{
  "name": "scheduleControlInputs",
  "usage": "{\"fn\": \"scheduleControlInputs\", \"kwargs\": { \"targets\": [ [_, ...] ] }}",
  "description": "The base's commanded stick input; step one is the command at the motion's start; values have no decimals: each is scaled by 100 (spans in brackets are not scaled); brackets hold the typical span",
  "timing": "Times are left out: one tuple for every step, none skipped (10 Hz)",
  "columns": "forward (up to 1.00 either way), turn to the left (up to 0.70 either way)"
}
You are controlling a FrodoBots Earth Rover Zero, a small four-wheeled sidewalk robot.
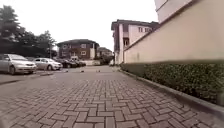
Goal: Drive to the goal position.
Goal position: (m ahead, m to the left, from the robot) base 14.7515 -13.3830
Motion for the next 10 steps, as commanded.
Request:
{"fn": "scheduleControlInputs", "kwargs": {
  "targets": [
    [70, 0],
    [70, 0],
    [70, 0],
    [70, 0],
    [70, 0],
    [70, 0],
    [70, 0],
    [70, 0],
    [70, 0],
    [70, 0]
  ]
}}
